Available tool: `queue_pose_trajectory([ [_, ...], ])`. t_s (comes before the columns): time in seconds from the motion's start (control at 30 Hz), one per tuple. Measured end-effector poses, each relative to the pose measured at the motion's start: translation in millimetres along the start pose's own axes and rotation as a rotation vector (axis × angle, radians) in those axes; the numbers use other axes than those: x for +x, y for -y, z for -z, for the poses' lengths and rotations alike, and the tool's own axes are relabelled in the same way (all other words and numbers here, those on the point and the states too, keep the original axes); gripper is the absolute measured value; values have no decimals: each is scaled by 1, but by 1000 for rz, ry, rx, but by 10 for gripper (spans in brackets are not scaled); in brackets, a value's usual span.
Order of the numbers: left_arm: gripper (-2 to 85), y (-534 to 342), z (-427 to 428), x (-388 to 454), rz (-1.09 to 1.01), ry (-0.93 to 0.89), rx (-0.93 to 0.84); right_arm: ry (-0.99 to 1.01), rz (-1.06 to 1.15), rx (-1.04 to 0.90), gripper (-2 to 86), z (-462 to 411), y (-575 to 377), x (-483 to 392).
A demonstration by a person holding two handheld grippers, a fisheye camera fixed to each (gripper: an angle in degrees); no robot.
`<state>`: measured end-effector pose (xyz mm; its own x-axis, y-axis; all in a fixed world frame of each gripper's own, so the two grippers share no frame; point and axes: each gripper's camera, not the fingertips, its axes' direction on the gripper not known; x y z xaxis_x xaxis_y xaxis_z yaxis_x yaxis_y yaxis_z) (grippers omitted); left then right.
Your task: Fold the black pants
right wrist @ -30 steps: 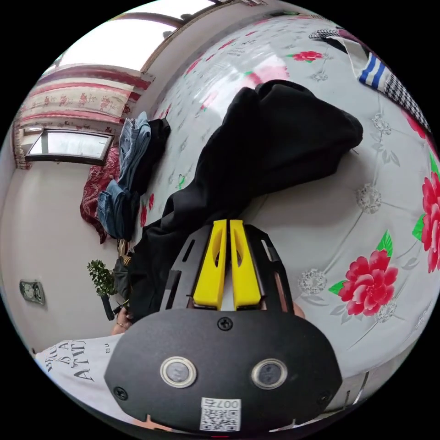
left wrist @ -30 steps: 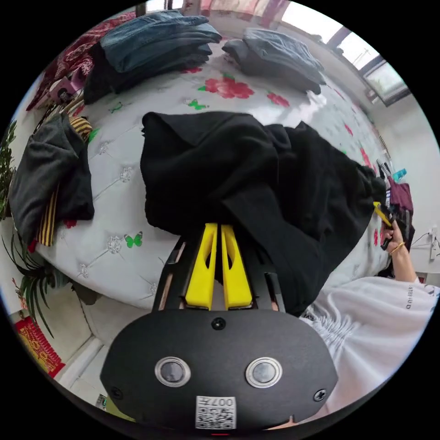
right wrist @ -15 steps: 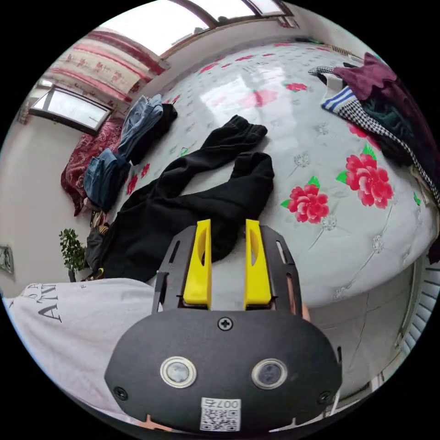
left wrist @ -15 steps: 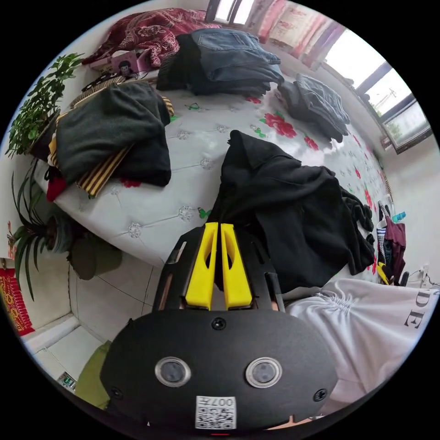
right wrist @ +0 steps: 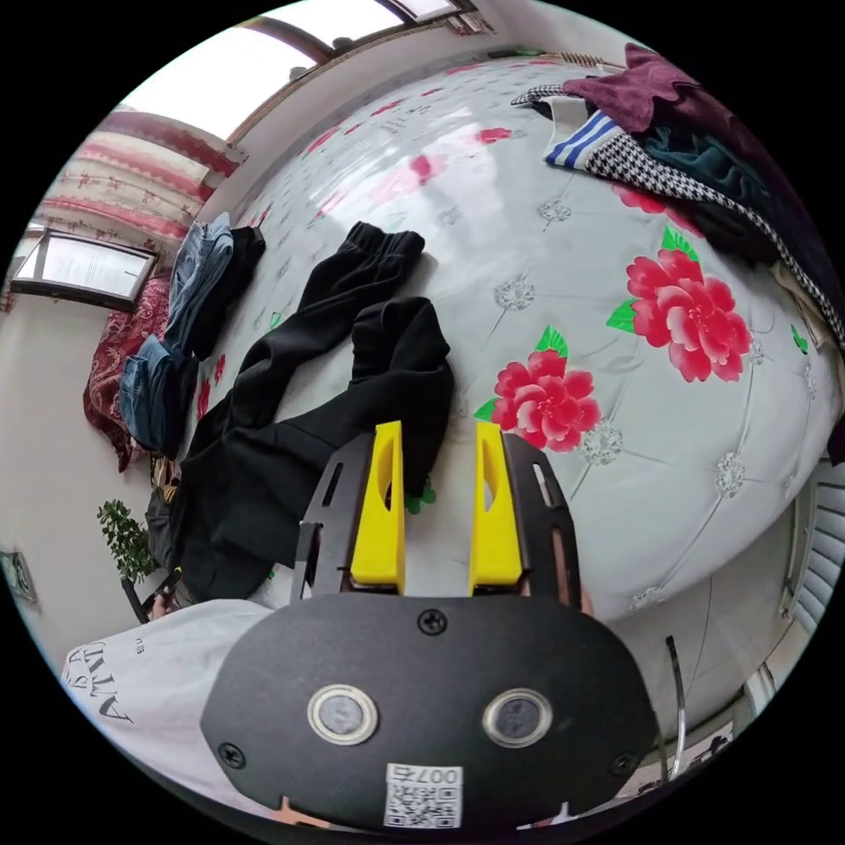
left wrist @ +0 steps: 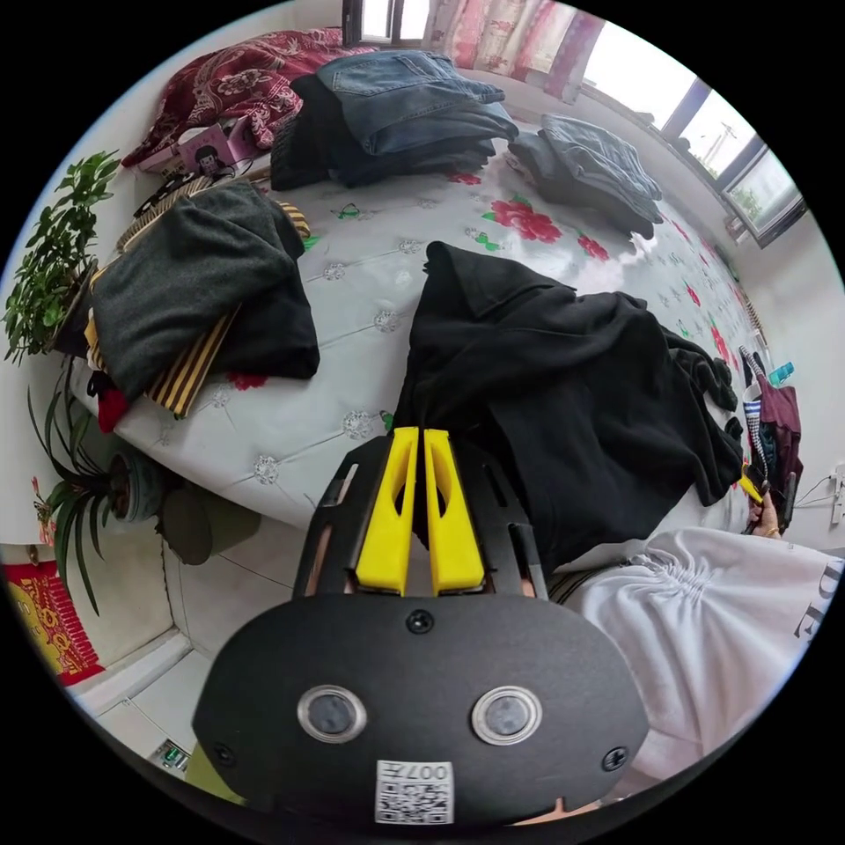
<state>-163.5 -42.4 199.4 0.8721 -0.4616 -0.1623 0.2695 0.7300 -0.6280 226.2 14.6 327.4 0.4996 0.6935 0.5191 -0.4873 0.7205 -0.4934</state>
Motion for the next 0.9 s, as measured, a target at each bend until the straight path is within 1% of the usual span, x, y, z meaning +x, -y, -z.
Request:
queue_pose_trajectory([
  [0.07,-9,0,4,5,-14,18,6,34,50,-36,21,-11,3,-16],
  [0.1,-9,0,4,6,-19,24,8,25,55,-31,13,-10,2,-19],
  [0.13,-9,-2,6,9,-28,34,11,22,76,14,8,0,-1,-27],
  [0.2,-9,-6,7,12,-33,42,16,62,100,150,3,37,-15,-35],
  [0.27,-9,-13,8,15,-29,40,16,83,106,370,1,118,-49,-45],
  [0.3,-9,-15,7,15,-26,38,16,71,120,418,1,140,-60,-51],
  [0.37,-9,-18,3,20,-25,35,10,-82,223,581,4,215,-99,-80],
  [0.43,-9,-14,-6,25,-34,49,-10,-178,304,603,11,233,-109,-95],
  [0.5,-9,-6,-18,28,-36,56,-38,-180,357,560,29,214,-105,-95],
  [0.53,-9,0,-23,31,-34,53,-43,-141,390,520,44,183,-101,-89],
  [0.57,-9,5,-25,33,-35,52,-40,-83,412,448,59,141,-97,-82],
  [0.6,-9,6,-25,35,-37,53,-38,-58,412,401,64,117,-96,-79],
  [0.63,-9,10,-24,37,-42,60,-35,-31,387,294,76,67,-93,-73],
  [0.67,-9,12,-21,39,-54,75,-31,-35,365,192,82,19,-95,-70],
  [0.7,-9,12,-19,39,-61,84,-29,-43,358,151,85,-4,-97,-71],
  [0.77,-9,13,-12,37,-76,120,-22,-98,335,19,79,-80,-108,-75],
  [0.8,-9,13,-10,35,-73,120,-19,-114,321,-3,75,-93,-110,-76],
  [0.83,-9,13,-6,29,-60,108,-9,-110,308,21,68,-102,-115,-78],
  [0.9,-9,13,-4,20,-26,74,2,-24,231,48,58,-93,-114,-73],
])
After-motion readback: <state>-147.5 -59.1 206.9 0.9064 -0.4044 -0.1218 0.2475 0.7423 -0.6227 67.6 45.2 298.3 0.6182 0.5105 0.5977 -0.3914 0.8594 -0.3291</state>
